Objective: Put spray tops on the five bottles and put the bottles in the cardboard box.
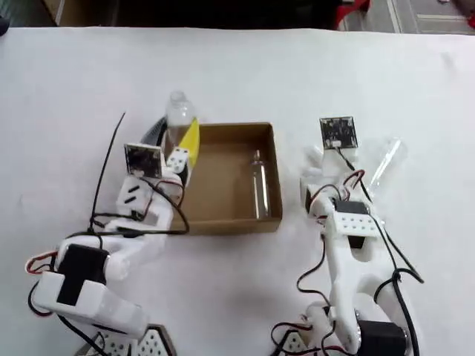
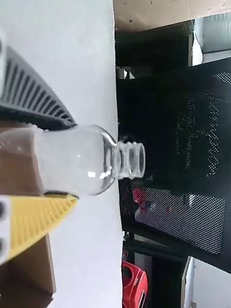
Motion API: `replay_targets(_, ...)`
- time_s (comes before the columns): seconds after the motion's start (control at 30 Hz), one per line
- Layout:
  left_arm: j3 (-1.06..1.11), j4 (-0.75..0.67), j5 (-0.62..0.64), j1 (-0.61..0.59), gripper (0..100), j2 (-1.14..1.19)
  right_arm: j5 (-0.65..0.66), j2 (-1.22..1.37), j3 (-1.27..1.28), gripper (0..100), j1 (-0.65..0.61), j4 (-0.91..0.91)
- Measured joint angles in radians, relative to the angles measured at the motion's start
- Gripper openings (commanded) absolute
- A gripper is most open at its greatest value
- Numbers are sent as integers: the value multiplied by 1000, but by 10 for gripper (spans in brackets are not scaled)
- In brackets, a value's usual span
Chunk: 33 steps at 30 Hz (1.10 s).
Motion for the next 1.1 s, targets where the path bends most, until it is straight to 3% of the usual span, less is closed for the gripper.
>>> replay_targets(0.7, 0, 28, 0, -2, 24, 3, 0, 0, 0, 163, 0, 0)
replay_targets(0.87, 0, 28, -68, -2, 25, 3, 0, 0, 0, 163, 0, 0)
replay_targets(1.1, 0, 92, -75, -2, 133, 3, 0, 0, 0, 163, 0, 0)
